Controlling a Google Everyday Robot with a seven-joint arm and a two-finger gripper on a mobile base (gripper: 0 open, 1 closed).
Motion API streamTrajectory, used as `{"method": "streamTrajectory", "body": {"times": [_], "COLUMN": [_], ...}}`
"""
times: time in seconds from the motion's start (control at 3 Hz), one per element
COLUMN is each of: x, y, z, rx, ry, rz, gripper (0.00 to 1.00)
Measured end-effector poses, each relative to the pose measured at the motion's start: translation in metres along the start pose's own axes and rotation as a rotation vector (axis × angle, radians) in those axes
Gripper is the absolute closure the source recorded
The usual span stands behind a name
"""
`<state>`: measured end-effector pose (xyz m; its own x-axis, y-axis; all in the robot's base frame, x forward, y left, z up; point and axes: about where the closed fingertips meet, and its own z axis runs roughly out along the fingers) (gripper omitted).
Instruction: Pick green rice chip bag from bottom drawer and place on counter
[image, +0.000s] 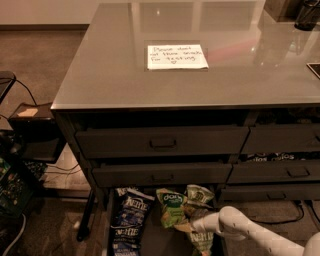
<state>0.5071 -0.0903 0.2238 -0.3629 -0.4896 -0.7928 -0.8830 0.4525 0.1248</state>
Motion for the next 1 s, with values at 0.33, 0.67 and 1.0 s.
{"method": "streamTrajectory", "body": {"times": [0.33, 0.67, 1.0], "x": [0.000, 0.002, -0.002], "y": [0.000, 0.005, 0.030], "z": [0.000, 0.002, -0.014], "rx": [0.000, -0.030, -0.080], "ry": [0.000, 0.007, -0.001], "rz": [0.000, -0.004, -0.023], "gripper": [1.00, 1.00, 1.00]}}
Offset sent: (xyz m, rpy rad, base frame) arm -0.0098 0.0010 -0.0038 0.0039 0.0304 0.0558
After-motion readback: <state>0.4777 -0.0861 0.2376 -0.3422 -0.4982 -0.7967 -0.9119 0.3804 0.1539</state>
